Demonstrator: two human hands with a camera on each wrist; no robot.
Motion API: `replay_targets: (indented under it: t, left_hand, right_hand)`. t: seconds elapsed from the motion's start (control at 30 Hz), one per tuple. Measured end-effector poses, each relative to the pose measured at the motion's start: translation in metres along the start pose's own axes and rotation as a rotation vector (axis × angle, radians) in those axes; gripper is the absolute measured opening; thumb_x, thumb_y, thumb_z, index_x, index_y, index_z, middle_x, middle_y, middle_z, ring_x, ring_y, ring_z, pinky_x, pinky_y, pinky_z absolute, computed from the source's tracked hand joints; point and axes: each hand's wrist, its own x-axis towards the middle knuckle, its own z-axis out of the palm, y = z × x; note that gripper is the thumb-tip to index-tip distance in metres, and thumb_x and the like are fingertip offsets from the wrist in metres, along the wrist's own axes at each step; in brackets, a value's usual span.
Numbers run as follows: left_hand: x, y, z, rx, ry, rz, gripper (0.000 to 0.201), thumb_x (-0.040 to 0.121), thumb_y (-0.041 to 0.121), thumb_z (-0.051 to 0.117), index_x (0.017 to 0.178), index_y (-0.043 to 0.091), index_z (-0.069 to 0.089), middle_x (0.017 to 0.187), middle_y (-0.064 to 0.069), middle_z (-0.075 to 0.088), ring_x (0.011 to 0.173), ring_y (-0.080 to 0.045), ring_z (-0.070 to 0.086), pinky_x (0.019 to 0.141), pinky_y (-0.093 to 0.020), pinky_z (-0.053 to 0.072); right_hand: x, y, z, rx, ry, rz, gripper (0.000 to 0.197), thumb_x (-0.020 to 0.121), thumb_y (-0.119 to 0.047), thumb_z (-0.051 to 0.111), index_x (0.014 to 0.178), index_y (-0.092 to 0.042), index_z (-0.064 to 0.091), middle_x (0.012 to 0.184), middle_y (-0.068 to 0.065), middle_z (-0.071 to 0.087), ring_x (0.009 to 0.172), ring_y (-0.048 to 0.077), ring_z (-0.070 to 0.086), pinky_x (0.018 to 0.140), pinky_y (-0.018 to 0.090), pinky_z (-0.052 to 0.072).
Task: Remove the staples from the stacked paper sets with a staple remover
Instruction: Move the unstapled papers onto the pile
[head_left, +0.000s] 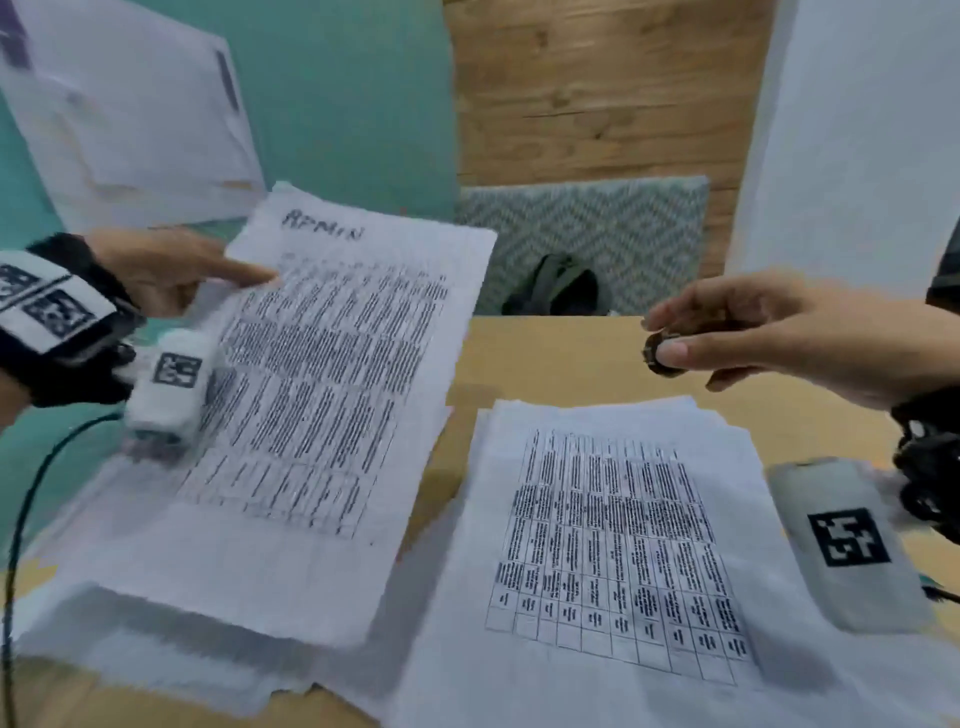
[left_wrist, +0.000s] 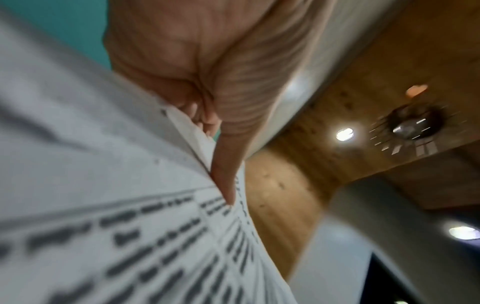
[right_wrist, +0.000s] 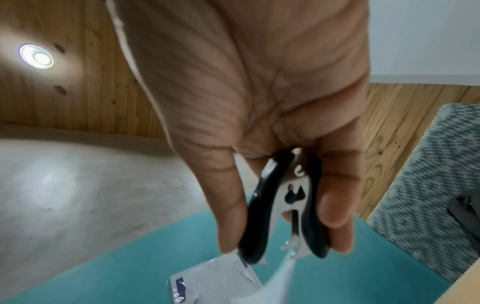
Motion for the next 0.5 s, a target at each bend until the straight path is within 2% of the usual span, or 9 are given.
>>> replay_targets:
  t: [0.03,0.1,0.13,0.17,0.23,0.27,0.37,0.43,0.5]
  left_hand:
    - [0.005,-0.020,-0.001,0.035,-0.090,-0.071,0.086,0.019,0.035,0.096,0.088,0.000,0.058,0.060,-0.013,0.068,0.043,-0.017,0.061,0.048,-0.026,0.052]
    - [0.030,-0.066,-0.001,0.053,-0.144,-0.179,0.106,0.005,0.037,0.094,0.097,-0.003,0.059,0.073,-0.017,0.071,0.052,-0.025,0.066,0.052,-0.034,0.055]
    - [0.039,-0.085,0.002,0.107,-0.137,-0.222,0.105,0.010,0.037,0.094,0.099,-0.007,0.059,0.074,-0.019,0.070,0.053,-0.027,0.065,0.054,-0.035,0.055]
    - [0.044,-0.100,0.009,0.167,-0.122,-0.250,0.098,0.026,0.037,0.095,0.102,-0.013,0.058,0.075,-0.020,0.069,0.057,-0.029,0.064,0.060,-0.036,0.053]
    - [0.050,-0.121,0.020,0.272,-0.084,-0.288,0.059,0.072,0.021,0.079,0.108,-0.019,0.054,0.075,-0.019,0.067,0.063,-0.028,0.061,0.070,-0.037,0.051]
    - [0.052,-0.128,0.024,0.305,-0.063,-0.281,0.040,0.083,0.012,0.067,0.107,-0.017,0.054,0.075,-0.017,0.066,0.065,-0.027,0.061,0.069,-0.035,0.050]
    - [0.063,-0.139,0.026,0.452,0.022,-0.255,0.028,0.087,0.006,0.061,0.107,-0.013,0.056,0.087,-0.017,0.061,0.073,-0.028,0.057,0.070,-0.031,0.046]
    - [0.062,-0.132,0.026,0.484,-0.004,-0.320,0.036,0.087,0.007,0.063,0.115,-0.013,0.053,0.102,-0.023,0.061,0.089,-0.034,0.059,0.080,-0.038,0.048]
    - [0.057,-0.114,0.028,0.542,0.050,-0.354,0.045,0.087,0.013,0.064,0.124,-0.006,0.048,0.115,-0.023,0.058,0.096,-0.030,0.057,0.076,-0.034,0.047]
  right_hand:
    - [0.000,0.000,0.002,-0.022,-0.014,-0.003,0.091,0.022,-0.076,0.076,0.093,-0.019,0.070,0.090,0.003,0.072,0.076,0.003,0.066,0.058,0.013,0.051]
    - [0.000,0.000,0.005,-0.063,-0.045,-0.009,0.089,0.023,-0.078,0.074,0.093,-0.024,0.071,0.092,0.004,0.072,0.076,0.004,0.066,0.060,0.013,0.051]
    - [0.000,0.000,0.005,-0.074,-0.056,-0.007,0.087,0.023,-0.078,0.073,0.094,-0.028,0.070,0.092,0.005,0.072,0.075,0.004,0.065,0.061,0.013,0.051]
    - [0.000,0.000,0.006,-0.078,-0.065,-0.004,0.085,0.023,-0.078,0.074,0.094,-0.031,0.070,0.091,0.005,0.072,0.074,0.004,0.065,0.062,0.013,0.052]
    - [-0.001,-0.001,0.006,-0.081,-0.078,0.006,0.083,0.022,-0.077,0.075,0.093,-0.033,0.070,0.090,0.004,0.073,0.073,0.005,0.065,0.062,0.013,0.052]
    - [-0.001,-0.001,0.006,-0.086,-0.082,0.012,0.082,0.022,-0.077,0.075,0.092,-0.034,0.070,0.089,0.003,0.073,0.074,0.006,0.065,0.062,0.013,0.052]
    - [-0.001,0.002,0.005,-0.111,-0.097,0.038,0.082,0.020,-0.076,0.076,0.090,-0.032,0.072,0.085,-0.001,0.074,0.071,0.007,0.066,0.063,0.016,0.052]
    - [0.000,0.005,0.006,-0.166,-0.085,0.065,0.084,0.018,-0.076,0.075,0.089,-0.032,0.072,0.086,-0.002,0.074,0.076,0.014,0.067,0.072,0.025,0.053]
    - [0.000,0.005,0.008,-0.228,-0.088,0.092,0.082,0.019,-0.077,0.074,0.088,-0.033,0.072,0.086,-0.004,0.074,0.082,0.015,0.067,0.081,0.032,0.051]
